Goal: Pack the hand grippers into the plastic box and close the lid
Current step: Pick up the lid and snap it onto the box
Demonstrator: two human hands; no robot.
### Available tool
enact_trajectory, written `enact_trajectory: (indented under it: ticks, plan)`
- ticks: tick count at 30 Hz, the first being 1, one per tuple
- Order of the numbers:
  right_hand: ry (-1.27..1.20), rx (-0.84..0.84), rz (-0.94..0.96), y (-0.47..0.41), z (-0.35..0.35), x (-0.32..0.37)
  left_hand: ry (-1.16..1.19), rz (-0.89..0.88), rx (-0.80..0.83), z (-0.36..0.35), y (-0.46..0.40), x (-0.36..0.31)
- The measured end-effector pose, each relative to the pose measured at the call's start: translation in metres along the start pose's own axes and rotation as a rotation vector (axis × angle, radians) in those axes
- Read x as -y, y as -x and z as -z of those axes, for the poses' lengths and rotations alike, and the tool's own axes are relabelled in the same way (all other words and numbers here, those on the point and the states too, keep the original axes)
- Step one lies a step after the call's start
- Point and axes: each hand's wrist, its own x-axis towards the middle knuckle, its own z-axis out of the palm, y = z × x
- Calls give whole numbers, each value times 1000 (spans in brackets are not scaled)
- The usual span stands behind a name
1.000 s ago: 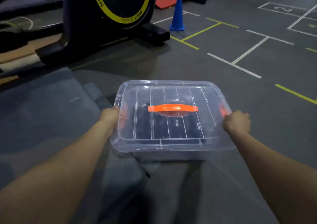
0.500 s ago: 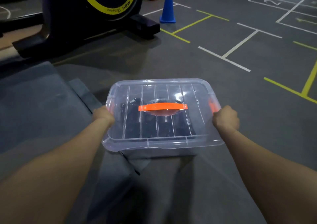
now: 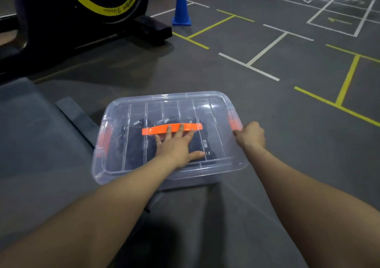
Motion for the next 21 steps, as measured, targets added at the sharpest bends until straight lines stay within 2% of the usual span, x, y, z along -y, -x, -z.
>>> enact_trajectory:
  ticks: [3, 6, 8, 11, 14, 21]
  plan:
    - [-193, 139, -7, -9, 1, -9, -59, 1, 12, 2, -4, 1]
    - [-199, 164, -18, -16, -3, -12, -96, -13, 8, 1, -6, 1]
    - [-209, 173, -93, -16, -4, -13, -100, -13, 7, 1, -6, 2]
    - [-420, 243, -193, -16, -4, -17, -109, -20, 1, 1, -7, 3]
    - [-439, 169, -146, -19, -6, -18, -114, -26, -1, 1, -7, 2]
    - [-197, 2, 14, -19, -13, -15, -122, -36, -13, 0, -7, 4]
